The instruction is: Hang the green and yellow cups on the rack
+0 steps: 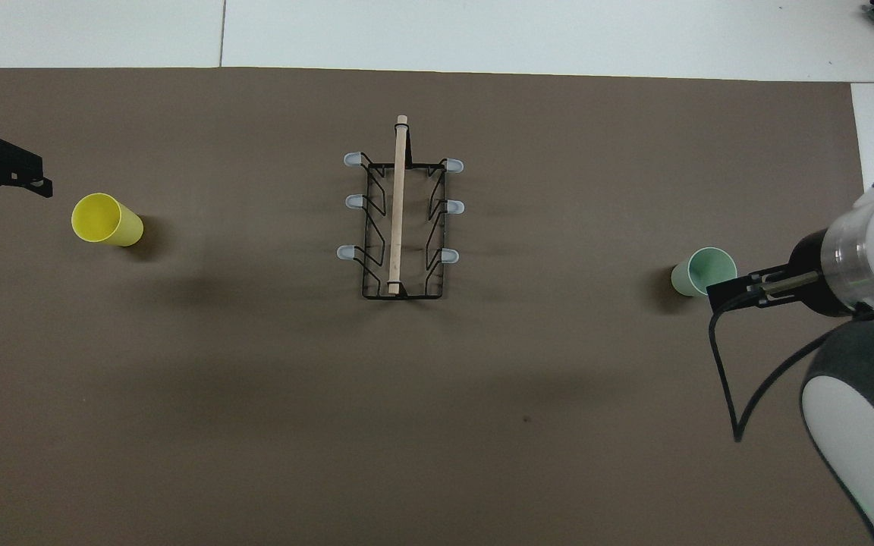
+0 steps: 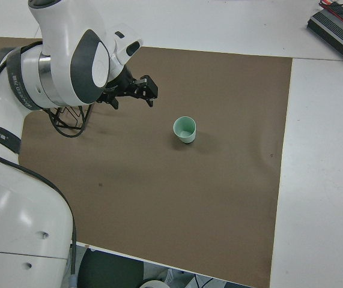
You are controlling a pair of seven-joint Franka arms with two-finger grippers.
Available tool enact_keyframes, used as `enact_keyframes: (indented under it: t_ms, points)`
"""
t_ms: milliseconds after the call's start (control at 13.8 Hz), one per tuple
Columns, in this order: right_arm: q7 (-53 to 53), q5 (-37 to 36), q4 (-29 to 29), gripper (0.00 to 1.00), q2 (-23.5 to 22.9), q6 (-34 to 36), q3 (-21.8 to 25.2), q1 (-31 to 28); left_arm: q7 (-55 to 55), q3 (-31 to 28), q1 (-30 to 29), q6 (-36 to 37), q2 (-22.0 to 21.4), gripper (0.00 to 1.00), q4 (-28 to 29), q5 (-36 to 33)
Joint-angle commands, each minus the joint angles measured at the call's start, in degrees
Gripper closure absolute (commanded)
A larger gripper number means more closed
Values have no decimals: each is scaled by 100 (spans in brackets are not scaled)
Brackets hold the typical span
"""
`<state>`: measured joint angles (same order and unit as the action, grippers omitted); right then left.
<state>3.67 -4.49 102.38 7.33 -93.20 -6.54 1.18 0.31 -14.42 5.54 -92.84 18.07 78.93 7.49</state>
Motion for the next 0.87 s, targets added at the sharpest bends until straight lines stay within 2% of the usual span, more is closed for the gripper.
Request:
enact_keyframes:
  t_ms: [0,217,434,651,796]
  points:
    - [554,-385,142,0,207,267,-23,-4,-285,-323,44,-59,372,0,-325,286]
    - [1588,-982,150,0,251,434,-32,40,-470,-702,44,-242,750,0,-475,621]
    - [2417,-1369,369,0,382,601,-40,40,-1162,-843,18,-533,1215,0,-554,770]
    - [3890,-1510,475,0,392,619,-75,58,-1725,-1141,18,-691,1620,0,-660,1200]
    - [4465,-2167,677,0,400,689,-111,538,-2515,-1221,-9,-849,1848,0,-660,1482]
